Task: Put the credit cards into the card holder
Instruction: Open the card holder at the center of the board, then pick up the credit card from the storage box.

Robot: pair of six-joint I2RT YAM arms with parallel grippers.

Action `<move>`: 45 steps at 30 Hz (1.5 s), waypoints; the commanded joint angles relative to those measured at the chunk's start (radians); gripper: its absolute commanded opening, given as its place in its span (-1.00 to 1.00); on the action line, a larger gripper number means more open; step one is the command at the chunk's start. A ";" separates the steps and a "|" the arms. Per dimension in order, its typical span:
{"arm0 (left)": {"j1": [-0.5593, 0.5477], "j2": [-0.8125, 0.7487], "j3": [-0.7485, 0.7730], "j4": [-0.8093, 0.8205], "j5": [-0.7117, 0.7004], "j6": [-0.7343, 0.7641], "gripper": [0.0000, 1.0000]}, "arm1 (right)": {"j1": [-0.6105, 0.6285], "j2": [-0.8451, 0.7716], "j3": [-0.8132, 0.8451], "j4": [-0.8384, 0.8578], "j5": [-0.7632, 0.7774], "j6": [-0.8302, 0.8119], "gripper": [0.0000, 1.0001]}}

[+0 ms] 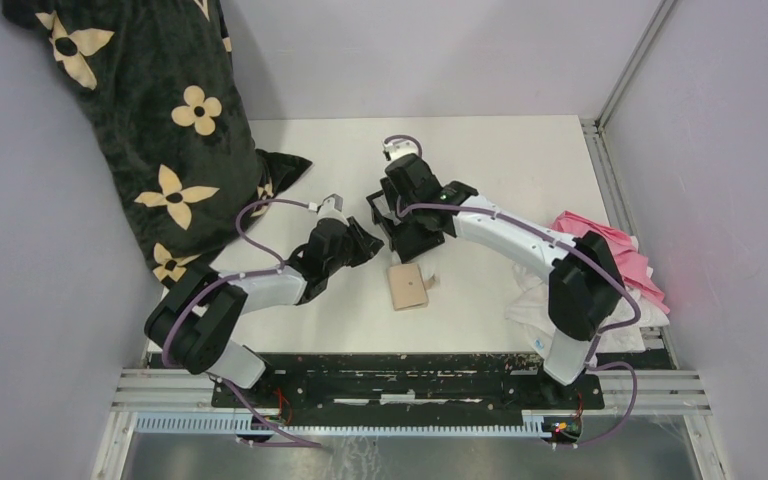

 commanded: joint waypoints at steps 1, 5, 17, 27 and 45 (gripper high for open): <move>0.030 0.047 0.061 0.008 0.017 0.052 -0.42 | -0.051 0.081 0.130 -0.030 -0.076 -0.078 0.22; 0.057 0.083 0.083 0.014 0.036 0.052 -0.42 | -0.095 0.141 0.176 -0.005 -0.174 -0.087 0.22; 0.100 0.175 0.129 0.056 0.085 0.041 -0.43 | -0.201 0.290 0.313 0.040 -0.429 -0.068 0.24; 0.109 0.225 0.159 0.082 0.107 0.032 -0.42 | -0.246 0.379 0.368 0.063 -0.565 -0.012 0.25; 0.119 0.291 0.196 0.108 0.140 0.033 -0.43 | -0.269 0.456 0.363 0.095 -0.664 0.065 0.09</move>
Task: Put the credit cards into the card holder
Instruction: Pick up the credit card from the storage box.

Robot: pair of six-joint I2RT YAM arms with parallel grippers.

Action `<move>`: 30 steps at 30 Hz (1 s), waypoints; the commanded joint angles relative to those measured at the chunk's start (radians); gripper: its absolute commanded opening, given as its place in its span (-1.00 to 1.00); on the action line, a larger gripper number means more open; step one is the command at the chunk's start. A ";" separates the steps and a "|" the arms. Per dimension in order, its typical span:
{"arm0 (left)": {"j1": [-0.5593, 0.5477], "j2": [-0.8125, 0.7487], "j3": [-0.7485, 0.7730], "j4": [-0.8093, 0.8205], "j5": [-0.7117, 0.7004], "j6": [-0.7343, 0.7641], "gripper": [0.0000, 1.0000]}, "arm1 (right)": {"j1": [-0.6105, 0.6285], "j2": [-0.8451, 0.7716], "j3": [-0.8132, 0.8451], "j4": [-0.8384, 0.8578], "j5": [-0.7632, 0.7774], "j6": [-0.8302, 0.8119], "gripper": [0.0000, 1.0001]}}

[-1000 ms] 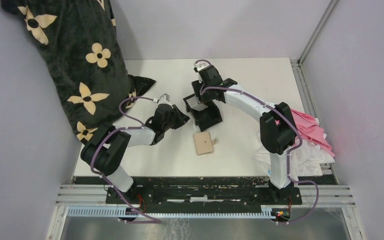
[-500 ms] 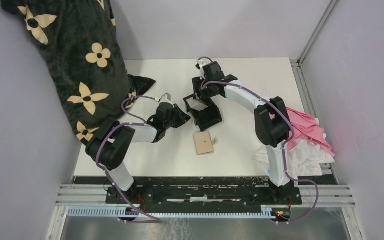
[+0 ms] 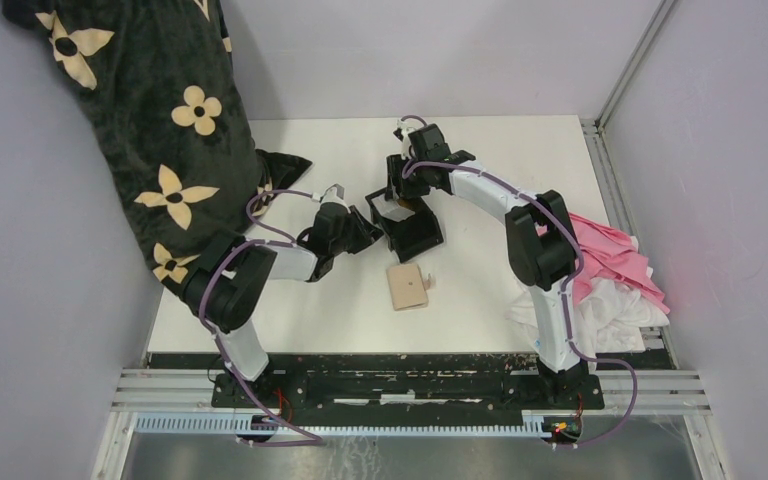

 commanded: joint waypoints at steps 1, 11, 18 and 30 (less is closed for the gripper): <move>0.006 0.020 0.043 0.052 0.027 0.030 -0.43 | -0.002 0.029 0.030 0.042 -0.042 0.034 0.07; 0.013 0.053 0.060 0.069 0.038 0.035 -0.42 | -0.001 0.009 0.000 0.053 -0.059 0.053 -0.11; 0.015 0.065 0.078 0.064 0.042 0.039 -0.43 | 0.002 -0.027 -0.008 0.050 -0.063 0.058 -0.22; 0.015 0.061 0.089 0.048 0.042 0.043 -0.43 | 0.009 -0.070 -0.024 0.050 -0.056 0.063 -0.27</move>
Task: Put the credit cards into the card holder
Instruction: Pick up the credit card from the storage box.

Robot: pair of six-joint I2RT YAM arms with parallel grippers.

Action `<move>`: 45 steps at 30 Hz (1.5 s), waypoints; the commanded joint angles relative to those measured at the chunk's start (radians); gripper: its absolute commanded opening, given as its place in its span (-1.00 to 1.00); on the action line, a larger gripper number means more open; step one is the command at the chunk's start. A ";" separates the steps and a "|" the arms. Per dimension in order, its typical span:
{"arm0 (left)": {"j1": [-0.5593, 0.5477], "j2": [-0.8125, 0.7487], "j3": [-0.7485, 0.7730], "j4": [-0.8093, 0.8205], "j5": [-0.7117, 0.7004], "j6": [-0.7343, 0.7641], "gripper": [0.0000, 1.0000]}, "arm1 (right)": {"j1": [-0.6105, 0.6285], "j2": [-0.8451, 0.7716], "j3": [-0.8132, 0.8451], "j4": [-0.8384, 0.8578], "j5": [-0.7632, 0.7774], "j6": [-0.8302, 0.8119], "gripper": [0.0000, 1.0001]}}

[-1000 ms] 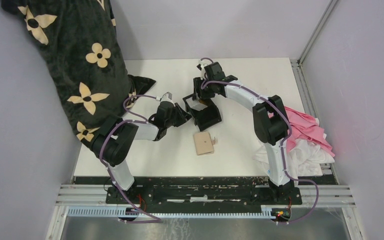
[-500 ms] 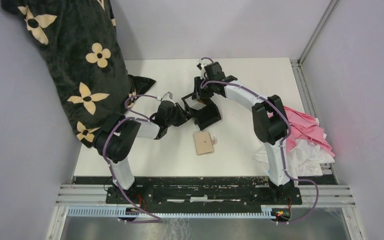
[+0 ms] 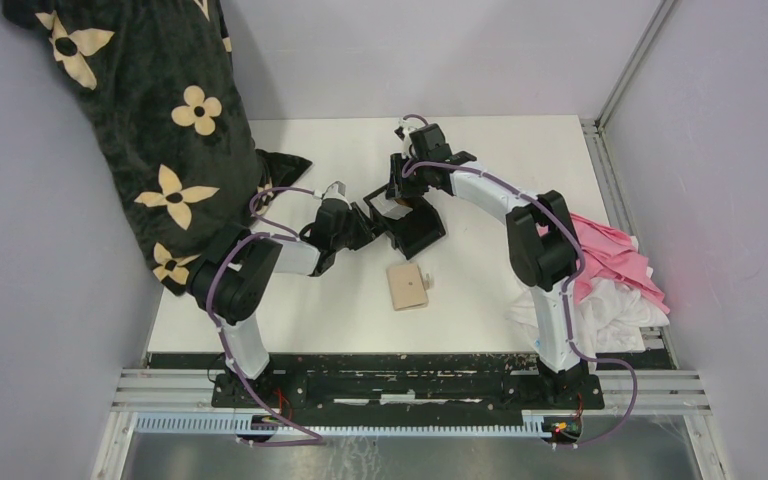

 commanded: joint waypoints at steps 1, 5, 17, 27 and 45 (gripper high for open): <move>0.002 -0.005 0.038 0.042 0.018 0.044 -0.43 | 0.012 -0.072 -0.012 0.008 -0.010 0.010 -0.27; 0.002 -0.005 0.040 0.042 0.019 0.041 -0.43 | 0.013 -0.085 -0.016 0.005 -0.008 0.009 -0.27; 0.003 -0.014 0.036 0.039 0.018 0.041 -0.43 | 0.015 -0.108 -0.025 0.002 -0.003 0.007 -0.42; 0.003 -0.023 0.033 0.036 0.020 0.041 -0.44 | 0.018 -0.131 -0.031 -0.007 0.012 -0.001 -0.56; 0.003 -0.110 -0.020 0.023 -0.030 0.055 -0.42 | 0.069 -0.224 -0.059 -0.122 0.287 -0.136 -0.98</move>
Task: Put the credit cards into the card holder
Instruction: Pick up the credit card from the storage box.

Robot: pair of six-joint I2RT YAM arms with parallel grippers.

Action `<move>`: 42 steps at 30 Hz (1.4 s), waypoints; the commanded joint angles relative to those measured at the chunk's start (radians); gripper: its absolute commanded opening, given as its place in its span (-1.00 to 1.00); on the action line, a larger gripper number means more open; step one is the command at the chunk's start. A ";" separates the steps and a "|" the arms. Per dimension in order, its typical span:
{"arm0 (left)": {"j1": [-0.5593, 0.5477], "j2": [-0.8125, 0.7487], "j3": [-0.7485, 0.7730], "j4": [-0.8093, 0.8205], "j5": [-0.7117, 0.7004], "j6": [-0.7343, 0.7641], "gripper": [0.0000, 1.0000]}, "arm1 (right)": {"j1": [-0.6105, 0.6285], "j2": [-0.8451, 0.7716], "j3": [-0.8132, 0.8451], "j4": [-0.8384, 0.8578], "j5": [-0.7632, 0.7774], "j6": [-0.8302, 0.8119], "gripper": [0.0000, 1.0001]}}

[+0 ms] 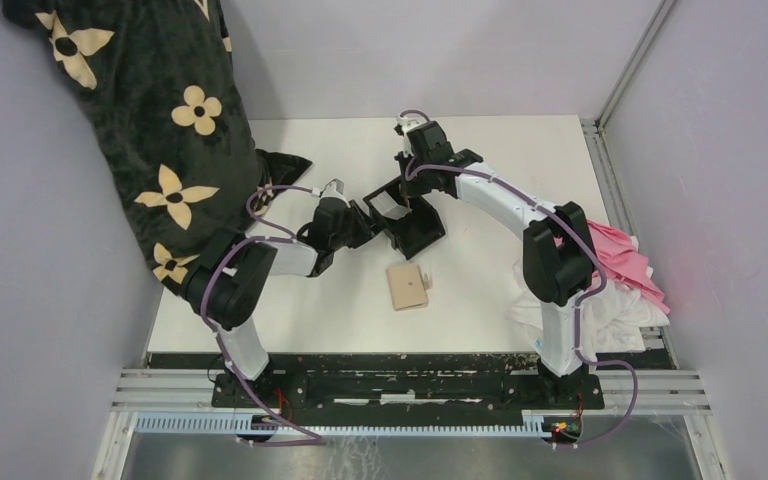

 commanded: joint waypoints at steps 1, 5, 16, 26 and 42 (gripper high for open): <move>0.001 -0.095 -0.026 0.022 -0.033 0.056 -0.41 | 0.026 -0.088 -0.020 -0.024 0.104 -0.046 -0.98; 0.001 -0.157 -0.061 0.009 -0.063 0.059 -0.40 | 0.035 -0.138 -0.054 -0.027 0.146 -0.054 -0.98; -0.022 -0.414 -0.168 -0.015 -0.044 0.094 -0.18 | 0.056 -0.405 -0.250 -0.048 0.158 -0.035 -0.98; -0.085 -0.636 -0.268 0.084 0.188 0.166 0.06 | 0.060 -0.781 -0.547 -0.056 -0.032 0.054 -0.98; -0.220 -0.727 -0.253 0.075 0.480 0.249 0.27 | 0.061 -1.303 -0.884 -0.064 -0.342 0.233 -0.98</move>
